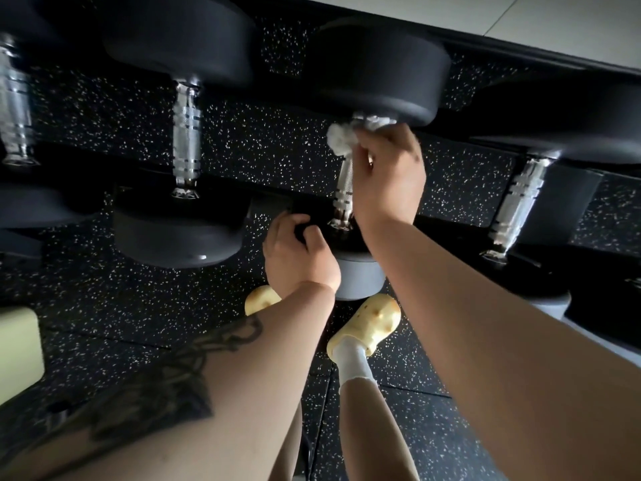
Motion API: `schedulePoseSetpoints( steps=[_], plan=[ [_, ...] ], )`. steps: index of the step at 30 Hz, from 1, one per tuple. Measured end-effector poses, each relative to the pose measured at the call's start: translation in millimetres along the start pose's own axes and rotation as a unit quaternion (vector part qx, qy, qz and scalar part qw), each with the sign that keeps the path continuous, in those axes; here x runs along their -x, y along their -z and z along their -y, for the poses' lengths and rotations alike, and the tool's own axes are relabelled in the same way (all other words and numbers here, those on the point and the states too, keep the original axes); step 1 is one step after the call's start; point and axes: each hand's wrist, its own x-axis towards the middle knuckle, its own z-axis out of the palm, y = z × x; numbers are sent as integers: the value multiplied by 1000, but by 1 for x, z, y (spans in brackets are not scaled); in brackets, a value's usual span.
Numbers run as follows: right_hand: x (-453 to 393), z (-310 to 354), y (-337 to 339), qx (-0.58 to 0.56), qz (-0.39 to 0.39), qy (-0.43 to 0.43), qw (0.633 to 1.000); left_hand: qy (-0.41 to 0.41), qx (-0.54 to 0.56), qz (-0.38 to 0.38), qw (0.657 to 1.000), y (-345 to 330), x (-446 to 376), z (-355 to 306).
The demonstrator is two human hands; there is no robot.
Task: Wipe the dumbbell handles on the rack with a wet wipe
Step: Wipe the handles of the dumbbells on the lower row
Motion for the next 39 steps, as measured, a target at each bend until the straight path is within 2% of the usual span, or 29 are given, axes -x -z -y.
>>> schedulePoseSetpoints(
  steps=[5, 6, 8, 9, 10, 11, 12, 13, 14, 15, 16, 17, 18, 20, 21, 22, 24, 26, 28, 30, 31, 32, 34, 35, 39],
  plan=[
    [4, 8, -6, -24, -30, -58, 998, 10, 7, 2, 1000, 1, 0, -2],
    [8, 7, -4, -37, -28, -88, 995, 10, 7, 2, 1000, 1, 0, -1],
    [3, 5, 2, -49, 0, -211, 976, 9, 7, 0, 1000, 1, 1, -1],
    [-8, 1, 2, -78, -1, -308, 948, 10, 6, 1, 1000, 2, 1, -2],
    [-21, -1, 0, -148, 7, -421, 895, 12, 5, 4, 1000, 2, 1, -2],
    [-33, -2, -3, -256, 43, -517, 816, 15, 4, 6, 1000, 1, 1, -2],
    [-42, -4, -8, -370, 72, -563, 736, 17, 3, 7, 1000, 1, 0, -1],
    [-47, -4, -12, -454, 84, -569, 680, 19, 2, 6, 1000, 1, 0, -1],
    [-48, -5, -16, -501, 86, -564, 651, 19, 1, 5, 1000, 1, -1, 0],
    [-44, -8, -18, -511, 88, -556, 650, 19, 0, 5, 1000, 1, -1, 0],
    [-39, -9, -17, -493, 90, -545, 672, 18, -2, 5, 1000, 1, -1, 0],
    [-34, -11, -14, -454, 84, -531, 711, 15, -2, 6, 1000, 1, 0, 0],
    [-28, -15, -9, -381, 69, -499, 776, 13, -2, 5, 1000, 1, 1, 0],
    [-20, -20, -4, -167, 21, -337, 926, 14, -2, 2, 1000, 1, 1, -1],
    [-16, -20, 0, -88, 12, -233, 968, 18, -2, 4, 1000, 1, 2, -2],
    [-10, -15, 3, -46, 22, -145, 988, 21, -1, 5, 1000, 1, 1, -1],
    [5, -10, 10, -10, 56, -39, 998, 23, 1, 5, 1000, 0, 0, -1],
    [23, -14, 18, 14, 107, 19, 994, 17, 0, 5, 1000, 1, 1, -1],
    [32, -21, 31, 57, 247, -17, 967, 12, -3, 5, 1000, 2, 1, -3],
    [26, -28, 42, 98, 396, -82, 909, 21, -5, 6, 1000, 2, 0, -4],
    [21, -33, 44, 97, 423, -99, 895, 25, -8, 8, 1000, 2, 1, -4],
    [13, -34, 43, 84, 418, -122, 896, 24, -10, 10, 1000, 2, 1, -3],
    [2, -35, 34, 30, 352, -194, 915, 21, -9, 12, 1000, 2, 0, -2],
    [1, -34, 28, 6, 342, -224, 913, 23, -8, 11, 1000, 2, 0, -1],
    [18, -31, 10, -40, 452, -258, 853, 24, -11, 7, 1000, 2, 0, -3]
  ],
)
